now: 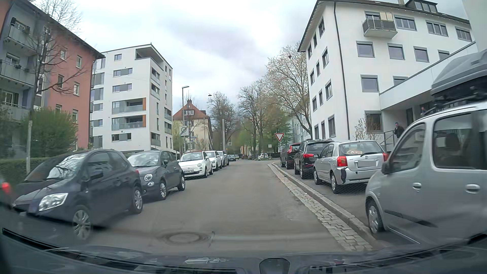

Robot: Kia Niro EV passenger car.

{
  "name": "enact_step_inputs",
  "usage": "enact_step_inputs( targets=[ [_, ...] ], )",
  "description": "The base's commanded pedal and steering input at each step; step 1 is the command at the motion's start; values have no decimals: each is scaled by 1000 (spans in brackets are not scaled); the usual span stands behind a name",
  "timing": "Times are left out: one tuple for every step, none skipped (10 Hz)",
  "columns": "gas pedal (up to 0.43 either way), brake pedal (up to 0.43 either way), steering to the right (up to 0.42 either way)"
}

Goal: Follow the waypoints while adhering to traffic rules and regulations

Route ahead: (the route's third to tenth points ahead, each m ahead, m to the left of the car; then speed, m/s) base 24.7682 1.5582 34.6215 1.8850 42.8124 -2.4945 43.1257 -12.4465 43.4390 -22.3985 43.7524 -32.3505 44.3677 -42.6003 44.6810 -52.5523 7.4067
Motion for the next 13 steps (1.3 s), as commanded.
enact_step_inputs(
  targets=[
    [87, 0, 1],
    [87, 0, 1],
    [87, 0, 4],
    [87, 0, 5],
    [79, 0, 0],
    [79, 0, -1],
    [79, 0, 4],
    [79, 0, 7],
    [79, 0, 3],
    [79, 0, 2],
    [79, 0, 5],
    [79, 0, 7],
    [47, 0, 6]
  ],
)
